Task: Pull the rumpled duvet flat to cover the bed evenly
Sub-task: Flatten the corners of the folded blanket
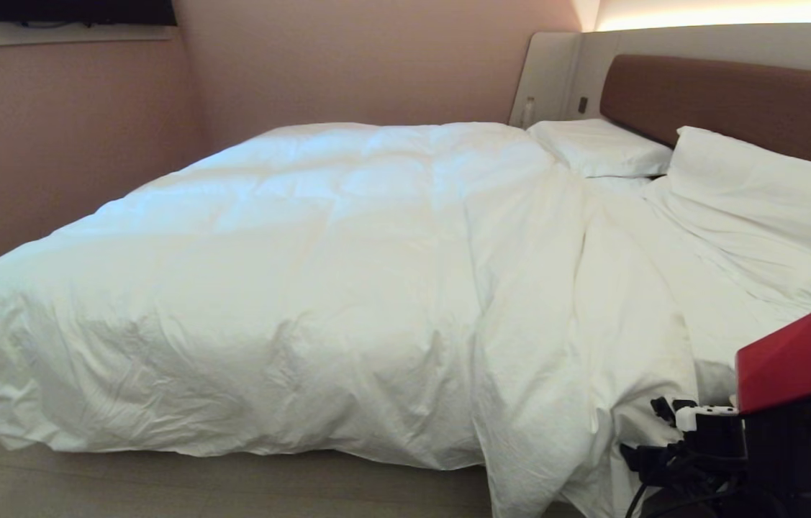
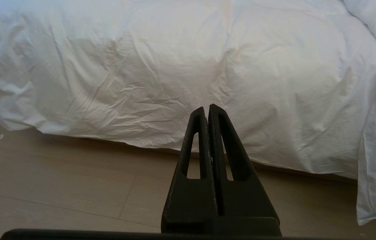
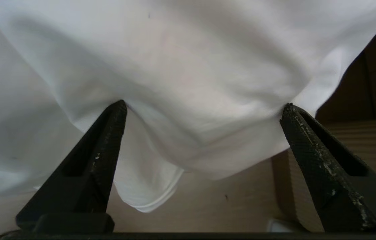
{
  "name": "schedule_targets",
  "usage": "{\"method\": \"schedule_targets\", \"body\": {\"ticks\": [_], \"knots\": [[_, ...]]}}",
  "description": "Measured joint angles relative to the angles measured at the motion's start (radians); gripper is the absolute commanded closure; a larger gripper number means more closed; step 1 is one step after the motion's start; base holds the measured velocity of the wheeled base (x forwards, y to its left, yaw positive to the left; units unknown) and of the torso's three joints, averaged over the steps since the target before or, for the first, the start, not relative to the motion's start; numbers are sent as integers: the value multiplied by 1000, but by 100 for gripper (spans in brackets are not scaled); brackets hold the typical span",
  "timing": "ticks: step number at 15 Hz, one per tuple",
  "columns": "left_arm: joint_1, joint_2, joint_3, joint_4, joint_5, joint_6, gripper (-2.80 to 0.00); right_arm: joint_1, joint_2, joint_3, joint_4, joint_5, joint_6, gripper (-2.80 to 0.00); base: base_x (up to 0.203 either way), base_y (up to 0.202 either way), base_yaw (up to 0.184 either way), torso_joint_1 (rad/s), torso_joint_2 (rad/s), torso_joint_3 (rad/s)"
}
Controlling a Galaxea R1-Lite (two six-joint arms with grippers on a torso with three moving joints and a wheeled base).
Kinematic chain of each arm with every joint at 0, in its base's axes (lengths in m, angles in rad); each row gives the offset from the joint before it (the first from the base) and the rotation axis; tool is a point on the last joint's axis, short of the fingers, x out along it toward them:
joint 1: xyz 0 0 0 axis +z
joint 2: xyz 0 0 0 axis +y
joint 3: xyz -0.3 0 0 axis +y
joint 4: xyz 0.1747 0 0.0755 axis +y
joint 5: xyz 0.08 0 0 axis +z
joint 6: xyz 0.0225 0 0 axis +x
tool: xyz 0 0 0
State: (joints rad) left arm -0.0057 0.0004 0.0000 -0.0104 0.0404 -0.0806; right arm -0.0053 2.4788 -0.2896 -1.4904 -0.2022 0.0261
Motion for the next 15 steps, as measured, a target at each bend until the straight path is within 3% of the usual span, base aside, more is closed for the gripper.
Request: {"method": "schedule_targets", "body": {"ticks": [1,10,15], "knots": [[0,0,0,0,0,0,0,-2,8,-1,0,-6,-9,0,0,0,0,0,0,0],[0,0,0,0,0,0,0,-4,5,5,-2,-10,-33,0,0,0,0,0,0,0],[0,0,0,0,0,0,0,-4,-102,139,-7,0,-25,0,0,0,0,0,0,0]]}}
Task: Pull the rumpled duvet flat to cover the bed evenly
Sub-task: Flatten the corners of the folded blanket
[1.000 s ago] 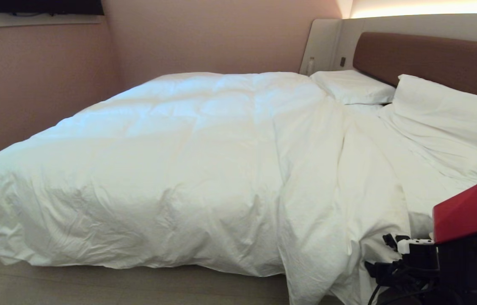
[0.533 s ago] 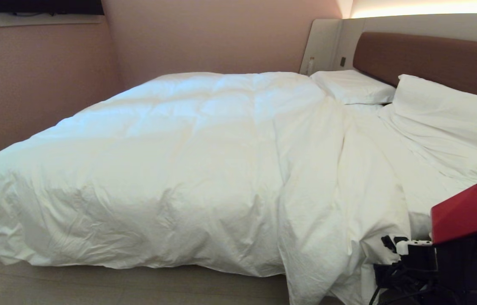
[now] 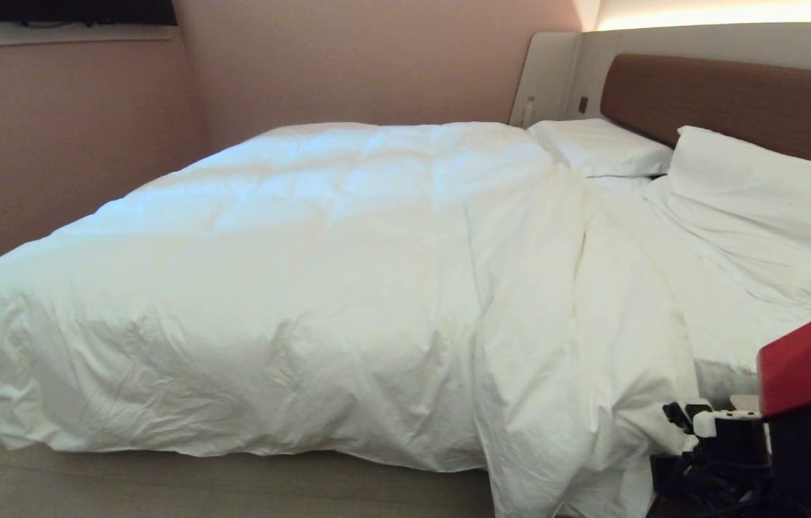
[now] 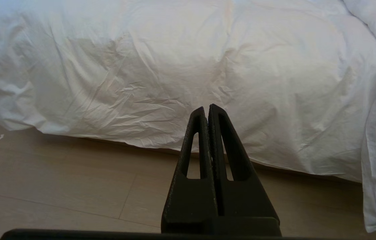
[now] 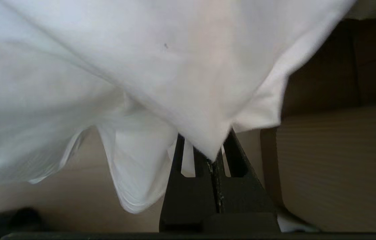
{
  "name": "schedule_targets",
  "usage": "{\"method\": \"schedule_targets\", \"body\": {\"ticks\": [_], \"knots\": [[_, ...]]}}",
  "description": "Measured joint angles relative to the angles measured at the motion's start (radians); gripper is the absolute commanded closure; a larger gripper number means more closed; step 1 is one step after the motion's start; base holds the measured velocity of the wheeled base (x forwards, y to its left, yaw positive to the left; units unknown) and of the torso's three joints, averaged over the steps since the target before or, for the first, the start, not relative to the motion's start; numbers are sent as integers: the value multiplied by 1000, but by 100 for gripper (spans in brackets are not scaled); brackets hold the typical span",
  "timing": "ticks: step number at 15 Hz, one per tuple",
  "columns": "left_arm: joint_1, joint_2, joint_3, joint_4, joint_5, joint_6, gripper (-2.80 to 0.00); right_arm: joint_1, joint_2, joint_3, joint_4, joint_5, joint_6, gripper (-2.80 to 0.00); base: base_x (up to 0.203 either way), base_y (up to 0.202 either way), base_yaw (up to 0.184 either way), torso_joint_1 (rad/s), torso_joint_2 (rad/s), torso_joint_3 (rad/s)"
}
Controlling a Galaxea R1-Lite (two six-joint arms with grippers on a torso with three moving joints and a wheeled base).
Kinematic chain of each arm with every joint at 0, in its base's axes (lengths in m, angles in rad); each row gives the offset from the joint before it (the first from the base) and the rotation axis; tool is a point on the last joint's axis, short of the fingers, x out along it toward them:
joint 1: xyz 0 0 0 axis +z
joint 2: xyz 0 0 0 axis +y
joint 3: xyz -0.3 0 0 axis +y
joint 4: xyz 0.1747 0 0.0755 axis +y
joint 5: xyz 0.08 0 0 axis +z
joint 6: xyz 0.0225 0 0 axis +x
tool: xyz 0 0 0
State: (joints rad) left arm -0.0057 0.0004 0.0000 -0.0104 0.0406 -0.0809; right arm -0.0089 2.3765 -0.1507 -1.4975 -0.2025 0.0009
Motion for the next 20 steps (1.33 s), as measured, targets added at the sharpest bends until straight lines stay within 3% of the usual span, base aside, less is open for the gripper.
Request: {"method": "schedule_targets", "body": {"ticks": [5,14,20], "knots": [[0,0,0,0,0,0,0,-3,-233,140,27,28,8,0,0,0,0,0,0,0],[0,0,0,0,0,1,0,-17,-472,146,217,47,-65,0,0,0,0,0,0,0],[0,0,0,0,0,0,0,-16,-652,118,269,39,-114,0,0,0,0,0,0,0]]}}
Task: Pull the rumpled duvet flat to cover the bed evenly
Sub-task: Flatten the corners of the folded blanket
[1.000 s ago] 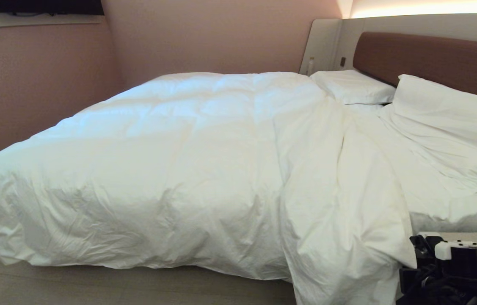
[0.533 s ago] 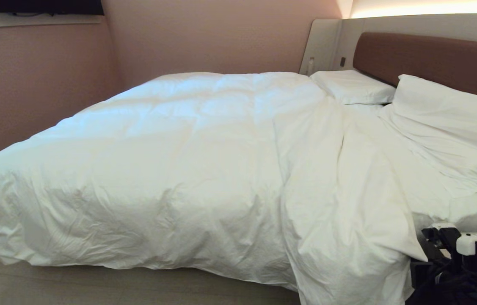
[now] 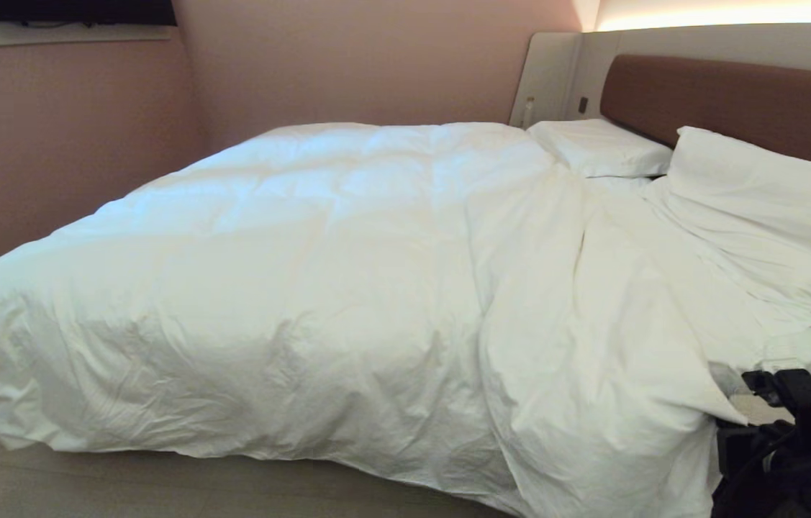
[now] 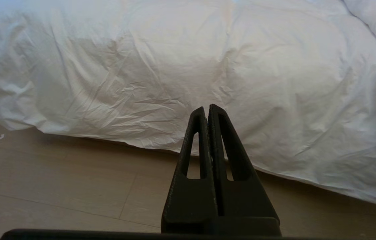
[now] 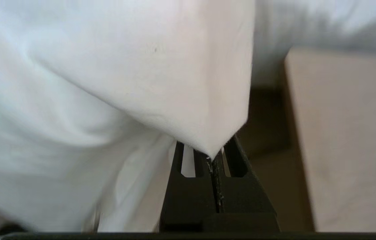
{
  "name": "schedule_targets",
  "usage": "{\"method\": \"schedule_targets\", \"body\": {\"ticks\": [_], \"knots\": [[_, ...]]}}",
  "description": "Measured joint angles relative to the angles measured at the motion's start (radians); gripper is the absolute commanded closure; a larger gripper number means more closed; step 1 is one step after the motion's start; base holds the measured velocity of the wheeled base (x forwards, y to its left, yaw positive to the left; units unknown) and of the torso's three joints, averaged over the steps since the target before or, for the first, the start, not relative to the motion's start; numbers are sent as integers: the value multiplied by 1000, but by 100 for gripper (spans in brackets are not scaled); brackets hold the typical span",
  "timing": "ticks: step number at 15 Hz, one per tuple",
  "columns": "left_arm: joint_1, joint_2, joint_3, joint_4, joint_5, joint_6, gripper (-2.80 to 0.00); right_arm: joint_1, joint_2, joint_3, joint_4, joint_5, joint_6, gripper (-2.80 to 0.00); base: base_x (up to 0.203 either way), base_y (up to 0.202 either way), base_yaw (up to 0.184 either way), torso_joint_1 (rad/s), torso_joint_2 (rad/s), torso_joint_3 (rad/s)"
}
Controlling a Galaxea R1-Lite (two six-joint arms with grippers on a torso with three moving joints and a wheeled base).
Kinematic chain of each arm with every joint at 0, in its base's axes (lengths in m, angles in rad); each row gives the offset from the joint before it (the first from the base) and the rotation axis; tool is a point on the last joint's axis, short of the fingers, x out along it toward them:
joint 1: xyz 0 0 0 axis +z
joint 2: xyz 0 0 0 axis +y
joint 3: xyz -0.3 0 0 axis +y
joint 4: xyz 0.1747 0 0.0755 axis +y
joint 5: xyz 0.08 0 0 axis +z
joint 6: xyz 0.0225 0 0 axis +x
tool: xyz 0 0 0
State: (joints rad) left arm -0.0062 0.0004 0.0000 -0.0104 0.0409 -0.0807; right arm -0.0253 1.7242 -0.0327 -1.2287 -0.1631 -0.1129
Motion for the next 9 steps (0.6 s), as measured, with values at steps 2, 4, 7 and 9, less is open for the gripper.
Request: {"method": "schedule_targets", "body": {"ticks": [2,4,7,9], "knots": [[0,0,0,0,0,0,0,-1,-118,-71,37,-4,-16,0,0,0,0,0,0,0],[0,0,0,0,0,0,0,-1,-260,-203,88,-4,-13,0,0,0,0,0,0,0],[0,0,0,0,0,0,0,-2,-448,-426,203,1,27,0,0,0,0,0,0,0],[0,0,0,0,0,0,0,-1,-535,-498,296,1,59,0,0,0,0,0,0,0]]}}
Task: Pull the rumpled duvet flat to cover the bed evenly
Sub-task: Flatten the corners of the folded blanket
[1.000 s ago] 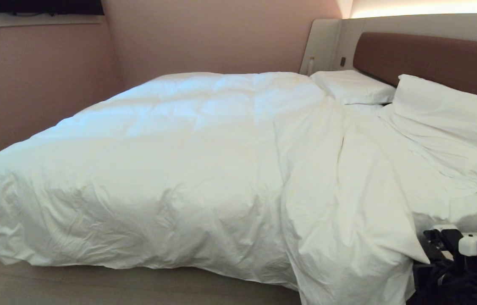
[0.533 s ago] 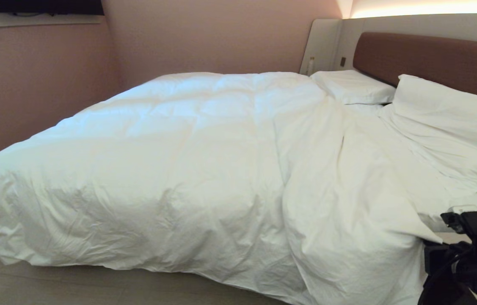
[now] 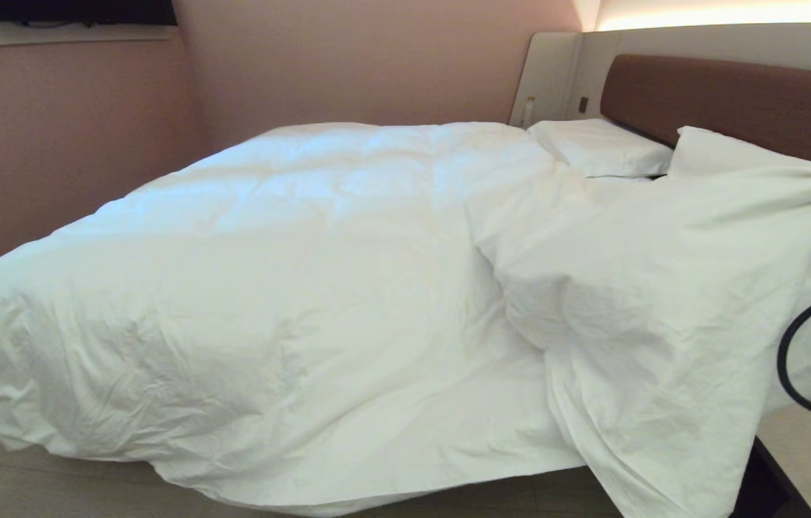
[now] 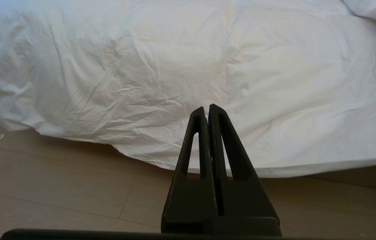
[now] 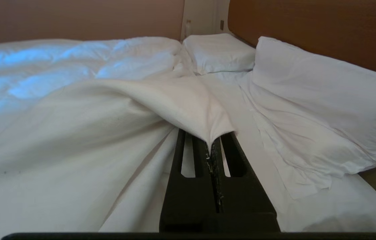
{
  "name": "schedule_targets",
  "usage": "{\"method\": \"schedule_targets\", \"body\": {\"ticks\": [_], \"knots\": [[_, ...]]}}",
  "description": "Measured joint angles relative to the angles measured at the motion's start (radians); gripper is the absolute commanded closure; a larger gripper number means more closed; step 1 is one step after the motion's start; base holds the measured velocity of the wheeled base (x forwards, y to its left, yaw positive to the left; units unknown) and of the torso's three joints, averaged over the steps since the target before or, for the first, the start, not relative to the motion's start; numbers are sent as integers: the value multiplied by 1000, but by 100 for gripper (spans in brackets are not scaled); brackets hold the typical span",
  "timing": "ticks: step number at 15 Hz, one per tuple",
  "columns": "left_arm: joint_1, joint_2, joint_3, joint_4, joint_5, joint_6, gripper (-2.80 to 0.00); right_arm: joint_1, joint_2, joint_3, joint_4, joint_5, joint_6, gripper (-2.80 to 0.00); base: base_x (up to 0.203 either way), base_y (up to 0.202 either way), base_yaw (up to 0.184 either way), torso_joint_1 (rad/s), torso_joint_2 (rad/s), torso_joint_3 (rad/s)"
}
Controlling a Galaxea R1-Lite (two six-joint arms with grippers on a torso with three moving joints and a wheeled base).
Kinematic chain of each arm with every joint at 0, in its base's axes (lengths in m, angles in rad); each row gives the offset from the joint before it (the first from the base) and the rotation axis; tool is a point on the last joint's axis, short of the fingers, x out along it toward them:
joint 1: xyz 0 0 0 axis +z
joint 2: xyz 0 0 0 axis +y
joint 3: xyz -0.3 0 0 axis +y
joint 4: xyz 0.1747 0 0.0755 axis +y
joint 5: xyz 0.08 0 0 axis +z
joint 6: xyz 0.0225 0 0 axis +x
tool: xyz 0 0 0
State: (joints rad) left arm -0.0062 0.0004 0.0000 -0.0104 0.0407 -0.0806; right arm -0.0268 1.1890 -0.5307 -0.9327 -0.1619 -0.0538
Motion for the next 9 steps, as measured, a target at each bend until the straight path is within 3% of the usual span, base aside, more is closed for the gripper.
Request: {"method": "schedule_targets", "body": {"ticks": [9], "knots": [[0,0,0,0,0,0,0,1,-226,79,614,3,23,0,0,0,0,0,0,0]]}}
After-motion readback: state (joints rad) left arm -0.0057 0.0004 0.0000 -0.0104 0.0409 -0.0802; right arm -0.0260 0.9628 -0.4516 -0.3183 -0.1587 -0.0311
